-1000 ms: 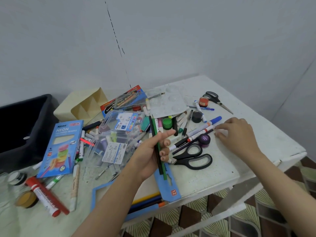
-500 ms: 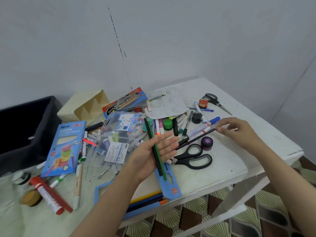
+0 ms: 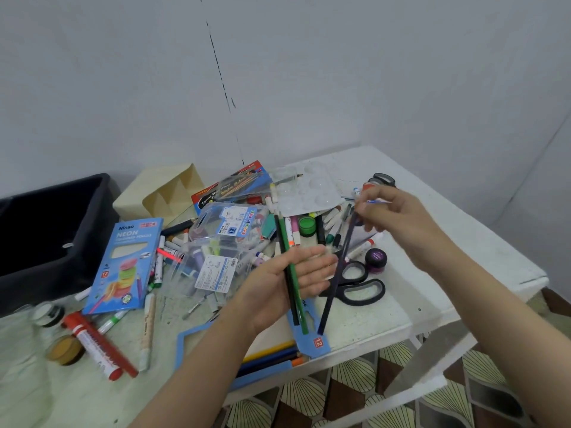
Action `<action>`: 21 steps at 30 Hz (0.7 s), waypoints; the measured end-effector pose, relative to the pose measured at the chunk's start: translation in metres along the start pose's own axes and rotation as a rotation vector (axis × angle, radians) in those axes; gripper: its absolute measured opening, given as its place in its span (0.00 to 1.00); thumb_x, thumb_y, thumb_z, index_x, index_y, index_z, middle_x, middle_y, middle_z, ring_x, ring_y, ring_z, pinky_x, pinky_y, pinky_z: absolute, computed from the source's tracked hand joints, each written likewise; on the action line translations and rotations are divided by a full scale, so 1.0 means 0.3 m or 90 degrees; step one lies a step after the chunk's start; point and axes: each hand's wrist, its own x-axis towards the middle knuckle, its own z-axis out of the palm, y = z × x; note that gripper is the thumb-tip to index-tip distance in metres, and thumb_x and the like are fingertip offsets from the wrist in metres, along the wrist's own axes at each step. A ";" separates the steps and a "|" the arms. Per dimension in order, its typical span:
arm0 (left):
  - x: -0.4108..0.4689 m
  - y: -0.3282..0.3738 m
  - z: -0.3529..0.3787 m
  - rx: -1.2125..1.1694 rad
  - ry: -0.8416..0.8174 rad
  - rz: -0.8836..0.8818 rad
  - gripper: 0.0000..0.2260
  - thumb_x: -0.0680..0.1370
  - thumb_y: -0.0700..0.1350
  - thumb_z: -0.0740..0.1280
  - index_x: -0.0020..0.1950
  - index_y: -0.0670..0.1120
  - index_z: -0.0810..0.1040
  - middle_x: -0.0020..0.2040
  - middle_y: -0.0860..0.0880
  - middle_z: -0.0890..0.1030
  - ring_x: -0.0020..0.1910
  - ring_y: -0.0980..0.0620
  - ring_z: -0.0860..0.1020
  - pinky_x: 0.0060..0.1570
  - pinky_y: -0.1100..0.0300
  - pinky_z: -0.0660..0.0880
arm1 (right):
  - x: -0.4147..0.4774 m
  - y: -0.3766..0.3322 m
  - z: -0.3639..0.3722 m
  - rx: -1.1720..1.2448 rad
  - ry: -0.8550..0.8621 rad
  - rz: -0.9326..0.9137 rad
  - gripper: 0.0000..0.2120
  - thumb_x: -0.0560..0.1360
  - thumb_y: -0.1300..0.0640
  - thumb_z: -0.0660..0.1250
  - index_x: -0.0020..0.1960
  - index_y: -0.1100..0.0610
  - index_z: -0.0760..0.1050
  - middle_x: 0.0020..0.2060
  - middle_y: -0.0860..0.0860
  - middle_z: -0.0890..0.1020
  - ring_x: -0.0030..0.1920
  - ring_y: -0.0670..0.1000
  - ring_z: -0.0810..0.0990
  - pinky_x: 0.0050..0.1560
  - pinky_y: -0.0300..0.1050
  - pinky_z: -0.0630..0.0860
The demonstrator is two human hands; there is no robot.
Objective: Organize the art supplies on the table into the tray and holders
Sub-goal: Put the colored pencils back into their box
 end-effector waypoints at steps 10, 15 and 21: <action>-0.062 -0.029 -0.012 0.034 -0.062 -0.059 0.16 0.76 0.46 0.59 0.58 0.40 0.78 0.36 0.51 0.74 0.25 0.58 0.64 0.24 0.67 0.62 | 0.018 0.021 0.176 -0.064 -0.094 -0.031 0.04 0.73 0.60 0.70 0.41 0.53 0.78 0.38 0.67 0.79 0.37 0.53 0.74 0.42 0.46 0.70; -0.110 -0.023 -0.028 0.029 -0.065 -0.041 0.15 0.74 0.45 0.60 0.54 0.41 0.82 0.40 0.48 0.81 0.27 0.56 0.72 0.22 0.67 0.68 | 0.014 0.053 0.215 0.006 -0.134 -0.005 0.04 0.74 0.63 0.68 0.46 0.56 0.79 0.30 0.51 0.83 0.34 0.47 0.79 0.40 0.40 0.77; -0.133 -0.023 -0.048 0.005 -0.098 -0.056 0.15 0.76 0.46 0.61 0.55 0.42 0.82 0.43 0.47 0.83 0.30 0.56 0.77 0.25 0.66 0.73 | 0.007 0.053 0.253 0.068 -0.190 0.017 0.12 0.75 0.65 0.66 0.57 0.56 0.78 0.48 0.57 0.84 0.48 0.58 0.82 0.45 0.40 0.80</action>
